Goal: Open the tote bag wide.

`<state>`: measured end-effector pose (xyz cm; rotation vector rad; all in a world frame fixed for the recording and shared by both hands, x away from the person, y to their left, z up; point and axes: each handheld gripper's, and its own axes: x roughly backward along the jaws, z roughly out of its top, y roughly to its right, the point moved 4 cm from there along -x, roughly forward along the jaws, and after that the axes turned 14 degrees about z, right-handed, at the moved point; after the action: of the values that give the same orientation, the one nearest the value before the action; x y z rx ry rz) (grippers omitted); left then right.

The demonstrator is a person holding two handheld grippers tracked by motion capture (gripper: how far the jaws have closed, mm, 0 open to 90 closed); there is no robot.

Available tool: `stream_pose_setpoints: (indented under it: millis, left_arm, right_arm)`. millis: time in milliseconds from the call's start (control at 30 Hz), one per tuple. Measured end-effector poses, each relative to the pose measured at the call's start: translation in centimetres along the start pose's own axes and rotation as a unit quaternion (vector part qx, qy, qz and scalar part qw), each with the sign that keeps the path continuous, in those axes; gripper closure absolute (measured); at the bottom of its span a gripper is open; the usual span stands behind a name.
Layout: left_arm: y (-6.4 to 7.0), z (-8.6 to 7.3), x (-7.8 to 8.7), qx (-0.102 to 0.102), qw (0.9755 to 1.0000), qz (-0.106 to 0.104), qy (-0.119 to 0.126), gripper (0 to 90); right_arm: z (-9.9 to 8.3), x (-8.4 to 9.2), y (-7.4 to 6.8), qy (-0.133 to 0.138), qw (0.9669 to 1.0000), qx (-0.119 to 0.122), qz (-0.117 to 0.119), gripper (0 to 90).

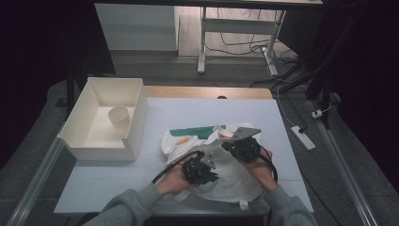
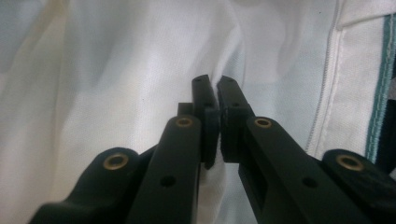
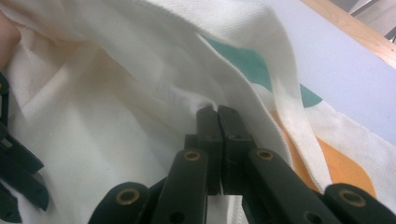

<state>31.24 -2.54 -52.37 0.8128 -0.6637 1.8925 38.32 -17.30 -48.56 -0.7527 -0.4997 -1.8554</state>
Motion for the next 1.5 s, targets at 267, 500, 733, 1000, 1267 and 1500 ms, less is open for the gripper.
stream_pose_setpoints:
  millis: [267, 500, 733, 1000, 1267, 1500]
  left_arm:
    - [0.1, 0.2, 3.3, 0.012, 0.9982, -0.036, 0.046, 87.6]
    - [0.9, 0.7, 5.9, -0.006, 0.9963, -0.041, 0.075, 87.6]
    - [0.1, 0.7, 6.3, 0.000, 0.9950, -0.052, 0.086, 87.6]
    - [-0.6, 0.6, 5.8, 0.011, 0.9942, -0.061, 0.088, 87.6]
    - [-1.1, 0.4, 5.2, 0.025, 0.9945, -0.065, 0.077, 87.6]
    - [-1.1, 0.3, 4.7, 0.027, 0.9953, -0.062, 0.070, 87.6]
  right_arm:
    - [2.7, 2.5, -0.8, 0.013, 0.9991, 0.033, -0.024, 89.3]
    - [5.7, 3.5, -0.3, 0.027, 0.9968, 0.049, -0.057, 89.5]
    - [6.5, 2.1, 1.9, 0.026, 0.9968, 0.040, -0.064, 89.5]
    - [5.5, -0.7, 5.4, 0.018, 0.9988, 0.002, -0.046, 89.6]
    - [4.1, -2.6, 8.1, 0.002, 0.9984, -0.029, -0.048, 89.5]
    - [3.4, -3.5, 8.9, -0.010, 0.9976, -0.036, -0.058, 89.5]
